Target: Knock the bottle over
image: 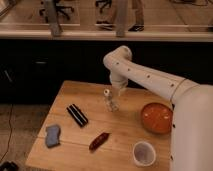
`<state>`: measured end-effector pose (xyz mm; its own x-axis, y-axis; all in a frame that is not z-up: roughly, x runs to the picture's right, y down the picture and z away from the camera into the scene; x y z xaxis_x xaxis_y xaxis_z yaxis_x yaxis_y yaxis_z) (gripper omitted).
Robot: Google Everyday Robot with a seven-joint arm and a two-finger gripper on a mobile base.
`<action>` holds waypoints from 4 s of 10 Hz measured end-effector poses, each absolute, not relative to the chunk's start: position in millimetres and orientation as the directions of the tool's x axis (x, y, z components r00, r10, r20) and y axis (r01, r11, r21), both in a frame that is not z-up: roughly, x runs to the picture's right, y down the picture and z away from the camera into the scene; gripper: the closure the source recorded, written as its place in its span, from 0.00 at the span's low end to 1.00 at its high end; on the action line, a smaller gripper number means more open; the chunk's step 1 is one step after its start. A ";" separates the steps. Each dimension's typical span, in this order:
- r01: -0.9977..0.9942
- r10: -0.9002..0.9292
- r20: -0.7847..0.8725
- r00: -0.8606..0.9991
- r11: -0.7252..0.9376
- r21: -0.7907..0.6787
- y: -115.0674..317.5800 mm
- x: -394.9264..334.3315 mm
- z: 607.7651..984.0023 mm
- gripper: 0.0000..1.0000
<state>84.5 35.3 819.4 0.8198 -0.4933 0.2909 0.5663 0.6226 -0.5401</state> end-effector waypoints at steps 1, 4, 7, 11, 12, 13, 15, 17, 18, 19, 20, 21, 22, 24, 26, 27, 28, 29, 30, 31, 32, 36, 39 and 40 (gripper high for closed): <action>0.569 -0.496 0.292 0.818 0.621 -0.539 35.7 83.0 819.2 0.98; 0.583 -0.507 0.299 0.809 0.620 -0.525 34.9 81.0 820.1 0.98; 0.595 -0.517 0.305 0.800 0.613 -0.520 36.6 71.2 818.9 0.98; 0.610 -0.534 0.307 0.788 0.604 -0.513 38.7 60.4 819.0 0.98; 0.613 -0.536 0.310 0.785 0.602 -0.512 39.3 58.7 818.8 0.98; 0.614 -0.537 0.311 0.784 0.601 -0.511 39.9 56.3 818.7 0.98; 0.620 -0.542 0.314 0.779 0.598 -0.508 40.2 50.7 818.6 0.98; 0.624 -0.546 0.314 0.776 0.595 -0.507 40.9 52.2 818.4 0.98; 0.625 -0.548 0.314 0.775 0.593 -0.507 41.2 53.5 818.5 0.98; 0.628 -0.550 0.315 0.773 0.592 -0.506 41.0 52.8 818.4 0.98; 0.629 -0.552 0.315 0.772 0.591 -0.506 41.0 52.5 818.2 0.98; 0.630 -0.554 0.316 0.771 0.589 -0.505 41.2 52.3 818.4 0.98; 0.632 -0.556 0.316 0.769 0.588 -0.504 41.1 52.5 818.5 0.98; 0.635 -0.558 0.317 0.767 0.586 -0.503 40.9 53.2 818.7 0.98; 0.638 -0.562 0.317 0.764 0.584 -0.502 40.5 54.0 819.0 0.98; 0.639 -0.563 0.318 0.763 0.583 -0.502 40.2 54.2 819.1 0.98; 0.640 -0.564 0.318 0.762 0.582 -0.501 40.3 54.3 819.1 0.98; 0.643 -0.567 0.319 0.760 0.580 -0.500 40.4 53.8 819.3 0.98; 0.645 -0.569 0.320 0.758 0.578 -0.500 40.2 54.0 819.4 0.98; 0.646 -0.570 0.319 0.757 0.577 -0.500 40.2 54.5 819.6 0.98; 0.648 -0.572 0.320 0.755 0.576 -0.499 40.2 54.8 819.7 0.98; 0.654 -0.578 0.322 0.750 0.570 -0.498 40.8 54.6 820.0 0.98; 0.662 -0.586 0.325 0.742 0.562 -0.496 42.0 54.5 820.2 0.98; 0.664 -0.588 0.326 0.740 0.561 -0.495 42.5 54.4 820.2 0.98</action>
